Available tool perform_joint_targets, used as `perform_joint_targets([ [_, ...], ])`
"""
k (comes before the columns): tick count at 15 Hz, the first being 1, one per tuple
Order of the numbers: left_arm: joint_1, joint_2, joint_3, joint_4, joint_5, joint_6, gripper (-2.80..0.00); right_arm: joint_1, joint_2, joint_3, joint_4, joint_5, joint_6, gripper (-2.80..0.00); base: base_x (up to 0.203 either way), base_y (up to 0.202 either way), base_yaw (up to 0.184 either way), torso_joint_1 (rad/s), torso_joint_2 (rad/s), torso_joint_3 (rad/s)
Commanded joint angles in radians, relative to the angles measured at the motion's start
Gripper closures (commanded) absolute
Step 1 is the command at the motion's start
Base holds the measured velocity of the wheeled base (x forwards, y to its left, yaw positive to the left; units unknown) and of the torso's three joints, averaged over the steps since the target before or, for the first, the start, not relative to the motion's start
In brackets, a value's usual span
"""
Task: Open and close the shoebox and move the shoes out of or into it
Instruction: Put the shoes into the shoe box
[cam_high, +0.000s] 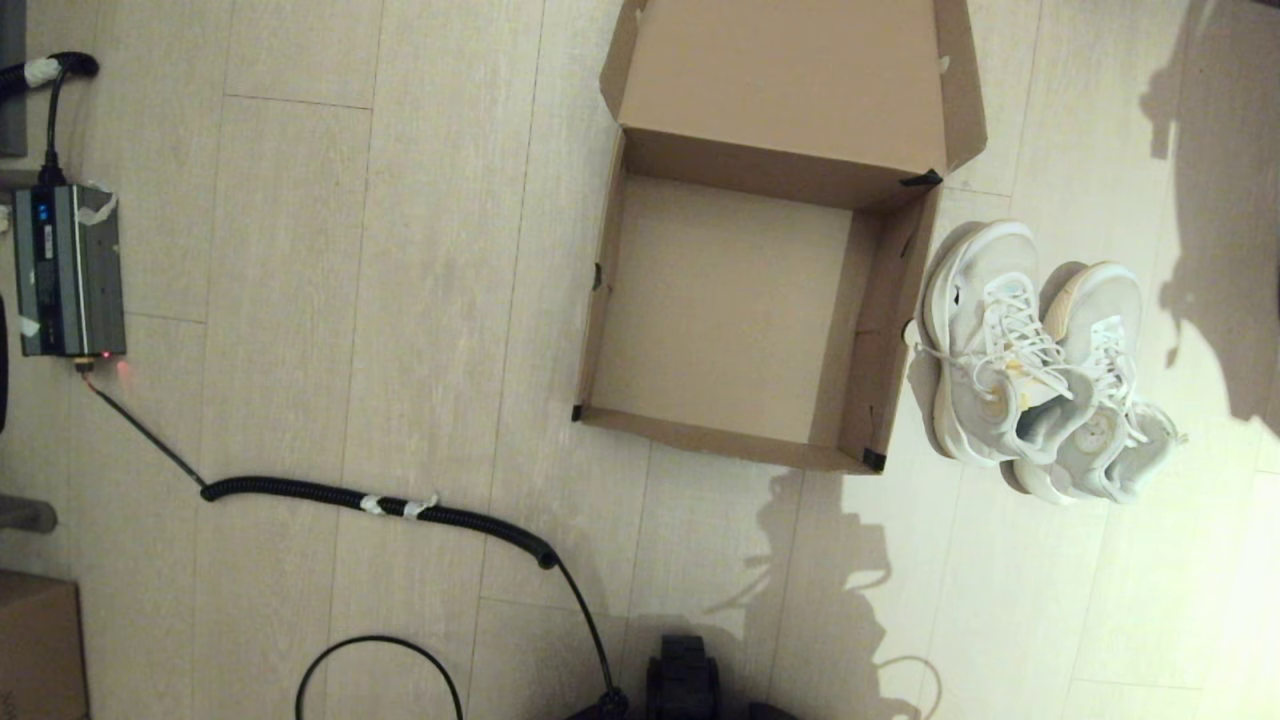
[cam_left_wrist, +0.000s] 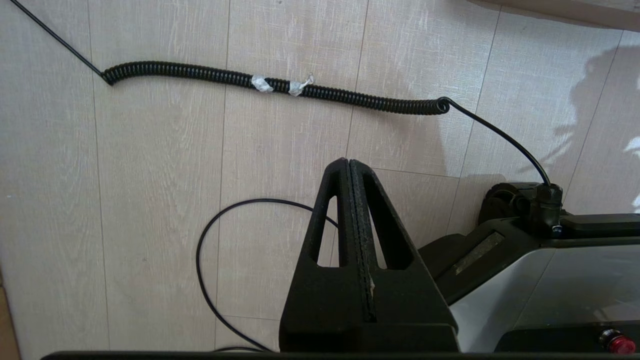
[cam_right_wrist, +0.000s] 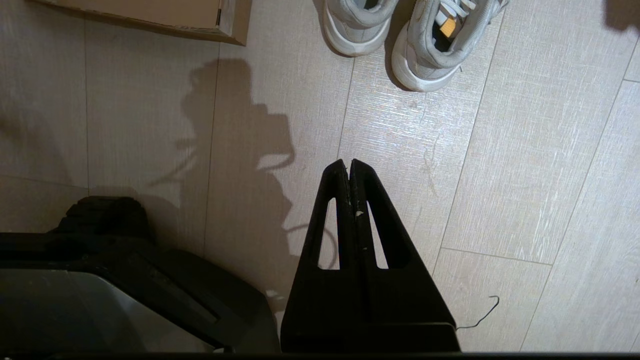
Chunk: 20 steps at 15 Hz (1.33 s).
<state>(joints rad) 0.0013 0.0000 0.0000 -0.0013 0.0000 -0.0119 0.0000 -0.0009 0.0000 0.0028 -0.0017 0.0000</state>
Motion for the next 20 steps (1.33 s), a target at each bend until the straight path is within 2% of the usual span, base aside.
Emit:
perform_joint_targets([
  [1, 0.0, -0.002, 0.0, 0.0, 0.0, 0.0, 0.0, 0.0, 0.001, 0.0, 0.0, 0.0, 0.0, 0.0, 0.0, 0.0, 0.0, 0.0, 0.0, 0.0],
  [8, 0.0, 0.0, 0.0, 0.0, 0.0, 0.0, 0.0, 0.0, 0.001, 0.0, 0.0, 0.0, -0.002, 0.0, 0.0, 0.0, 0.0, 0.0, 0.0, 0.0],
  [14, 0.0, 0.0, 0.0, 0.0, 0.0, 0.0, 0.0, 0.0, 0.001, 0.002, 0.0, 0.009, -0.043, 0.0, 0.0, 0.0, 0.0, 0.0, 0.0, 0.0],
  [17, 0.0, 0.0, 0.0, 0.0, 0.0, 0.0, 0.0, 0.0, 0.001, 0.002, 0.005, 0.023, -0.09, 0.0, 0.0, 0.0, 0.0, 0.0, 0.0, 0.0],
  [20, 0.0, 0.0, 0.0, 0.0, 0.0, 0.0, 0.0, 0.0, 0.001, 0.0, 0.002, 0.016, -0.077, 0.0, 0.0, 0.0, 0.0, 0.0, 0.0, 0.0],
])
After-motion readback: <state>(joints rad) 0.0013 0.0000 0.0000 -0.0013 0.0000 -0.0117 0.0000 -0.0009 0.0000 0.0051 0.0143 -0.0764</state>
